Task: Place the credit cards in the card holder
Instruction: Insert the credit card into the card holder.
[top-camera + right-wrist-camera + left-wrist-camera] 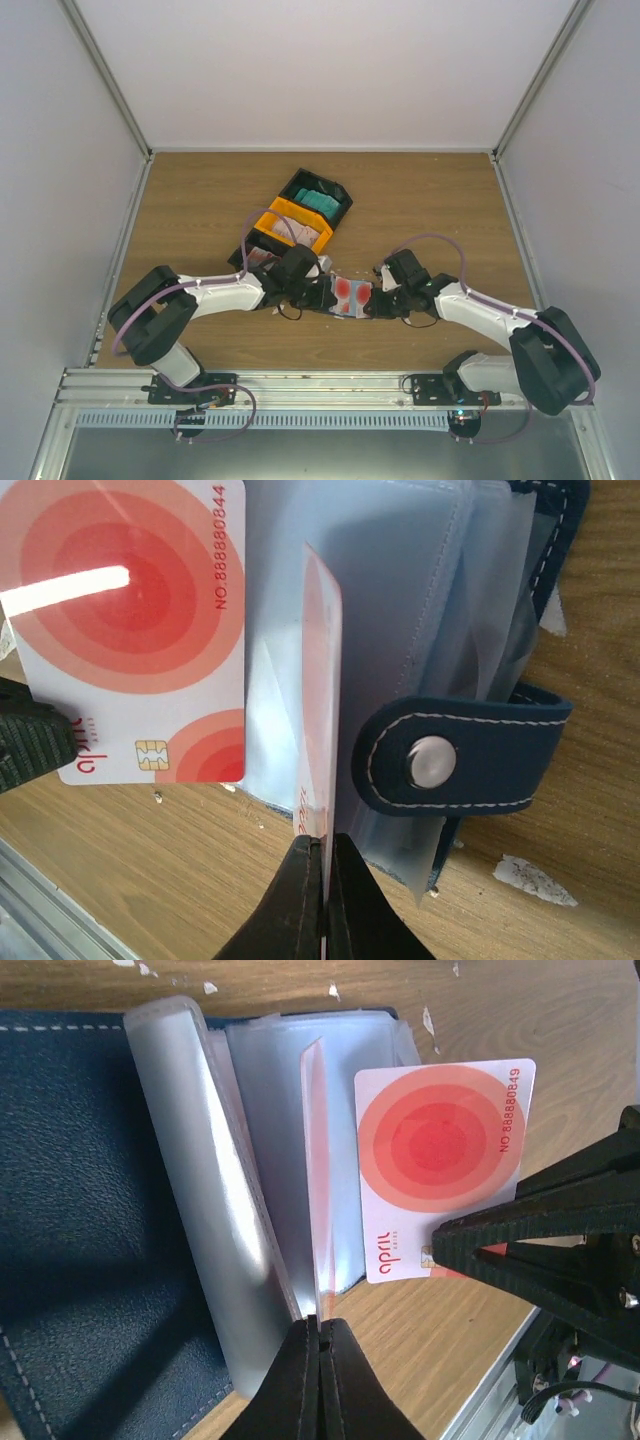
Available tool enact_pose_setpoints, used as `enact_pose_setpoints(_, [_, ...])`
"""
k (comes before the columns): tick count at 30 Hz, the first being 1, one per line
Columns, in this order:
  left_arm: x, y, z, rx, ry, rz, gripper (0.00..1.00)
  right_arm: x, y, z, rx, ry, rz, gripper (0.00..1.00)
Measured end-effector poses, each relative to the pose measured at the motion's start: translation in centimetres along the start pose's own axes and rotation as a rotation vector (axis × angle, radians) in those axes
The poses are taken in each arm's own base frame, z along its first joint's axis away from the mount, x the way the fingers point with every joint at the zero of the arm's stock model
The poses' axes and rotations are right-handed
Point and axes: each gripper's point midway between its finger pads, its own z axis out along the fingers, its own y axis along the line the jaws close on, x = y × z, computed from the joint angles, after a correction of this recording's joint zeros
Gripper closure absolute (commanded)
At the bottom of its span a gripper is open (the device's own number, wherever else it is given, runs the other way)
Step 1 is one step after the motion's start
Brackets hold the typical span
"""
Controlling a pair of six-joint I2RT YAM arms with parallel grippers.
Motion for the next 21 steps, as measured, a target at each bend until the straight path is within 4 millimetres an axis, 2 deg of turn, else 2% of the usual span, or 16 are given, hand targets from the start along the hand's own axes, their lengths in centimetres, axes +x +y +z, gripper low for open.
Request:
enact_pose_setpoints(6, [-0.7, 0.2, -0.1, -0.028, -0.022, -0.001, 1.00, 0.0, -0.5, 0.2, 0.027, 0.007, 0.021, 0.99])
enact_pose_setpoints(21, [-0.5, 0.7, -0.6, -0.065, -0.017, -0.014, 1.00, -1.0, -0.8, -0.5, 0.112, 0.013, 0.028, 1.00])
